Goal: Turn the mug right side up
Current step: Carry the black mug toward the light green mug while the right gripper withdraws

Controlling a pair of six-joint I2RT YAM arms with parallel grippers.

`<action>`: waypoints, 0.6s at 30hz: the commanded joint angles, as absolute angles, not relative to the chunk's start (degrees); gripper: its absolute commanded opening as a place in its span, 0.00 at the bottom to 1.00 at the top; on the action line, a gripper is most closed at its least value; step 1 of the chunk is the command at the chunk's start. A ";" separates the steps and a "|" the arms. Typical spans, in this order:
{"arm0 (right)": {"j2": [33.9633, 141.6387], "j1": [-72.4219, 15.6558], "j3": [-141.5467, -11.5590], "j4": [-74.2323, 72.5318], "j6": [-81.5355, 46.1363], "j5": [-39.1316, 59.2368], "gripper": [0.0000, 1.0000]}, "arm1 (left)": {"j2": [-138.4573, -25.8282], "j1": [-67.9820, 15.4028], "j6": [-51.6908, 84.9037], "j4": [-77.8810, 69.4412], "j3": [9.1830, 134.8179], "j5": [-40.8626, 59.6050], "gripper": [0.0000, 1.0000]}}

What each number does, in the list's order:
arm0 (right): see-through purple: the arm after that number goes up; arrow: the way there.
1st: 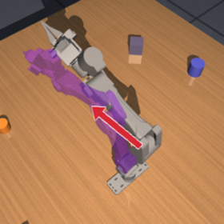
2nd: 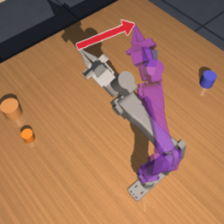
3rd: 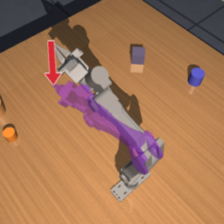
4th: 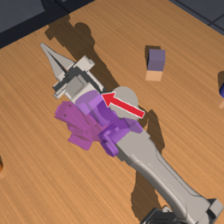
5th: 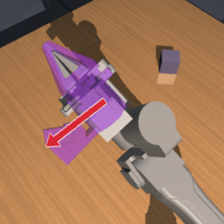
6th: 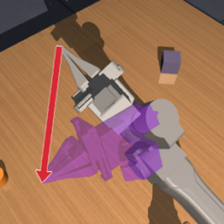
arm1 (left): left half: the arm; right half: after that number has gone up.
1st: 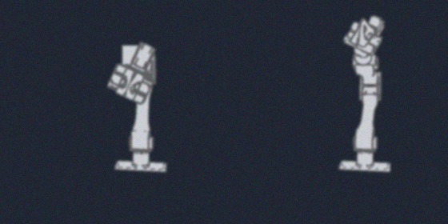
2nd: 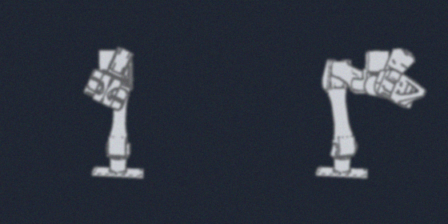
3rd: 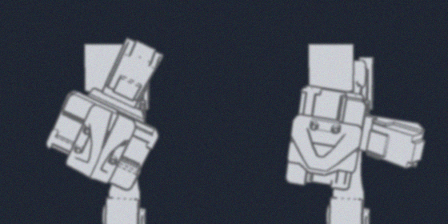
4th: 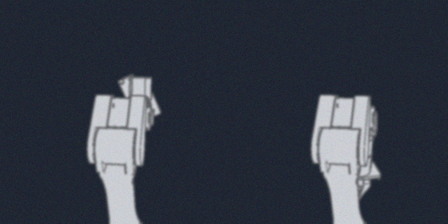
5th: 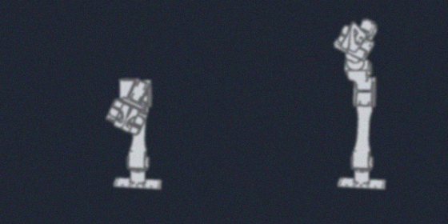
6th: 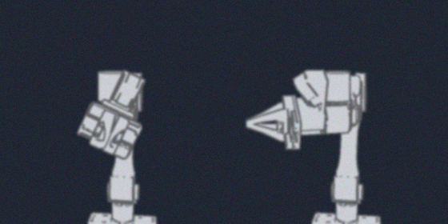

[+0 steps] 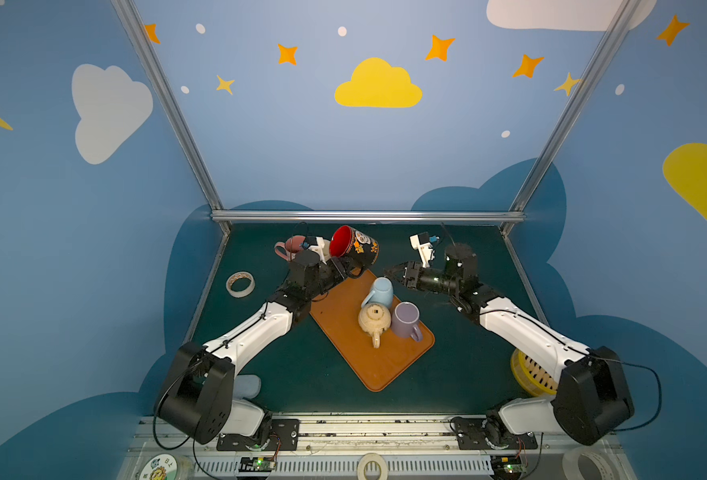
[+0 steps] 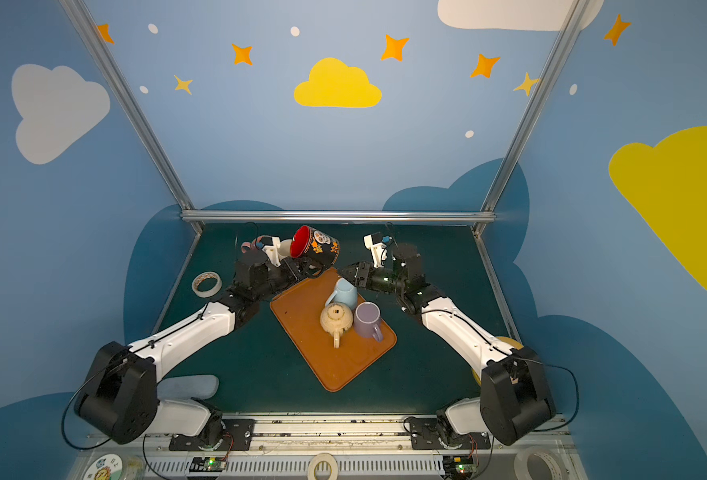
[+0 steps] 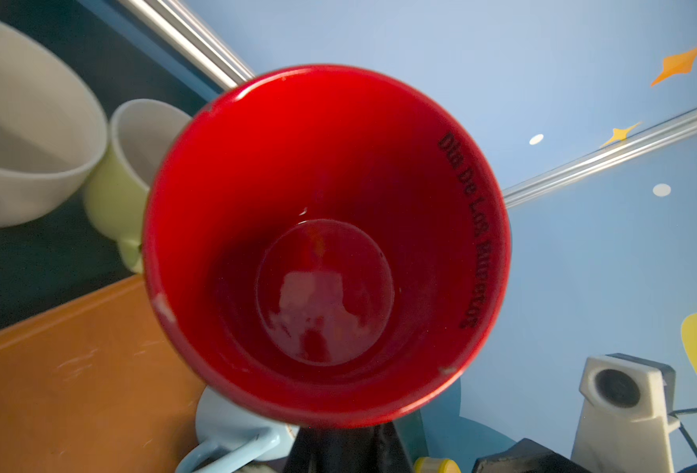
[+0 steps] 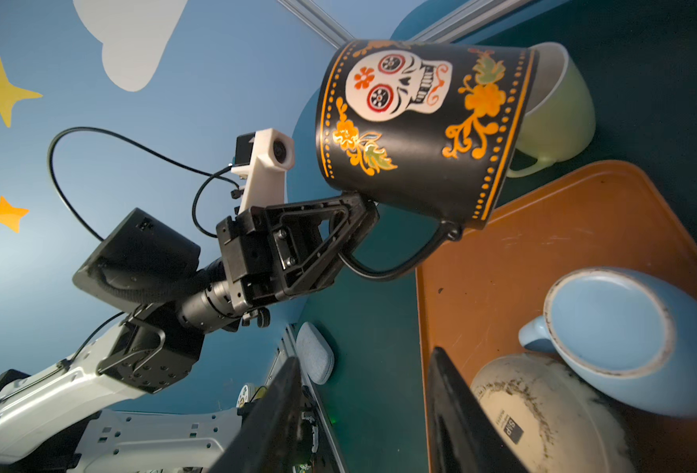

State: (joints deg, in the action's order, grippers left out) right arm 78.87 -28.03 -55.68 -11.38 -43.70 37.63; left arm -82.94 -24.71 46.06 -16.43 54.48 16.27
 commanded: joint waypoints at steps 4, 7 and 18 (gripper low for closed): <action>75.76 -25.44 -54.59 -12.42 -43.93 40.36 0.45 | -88.15 -26.48 34.98 -12.38 70.15 17.26 0.04; 74.57 -24.24 -54.10 -12.39 -43.95 40.84 0.45 | -92.49 -27.05 30.87 -7.57 77.14 16.35 0.04; 68.77 -19.74 -49.01 -10.50 -44.16 41.46 0.44 | -108.87 -26.61 24.34 -3.33 95.36 17.14 0.04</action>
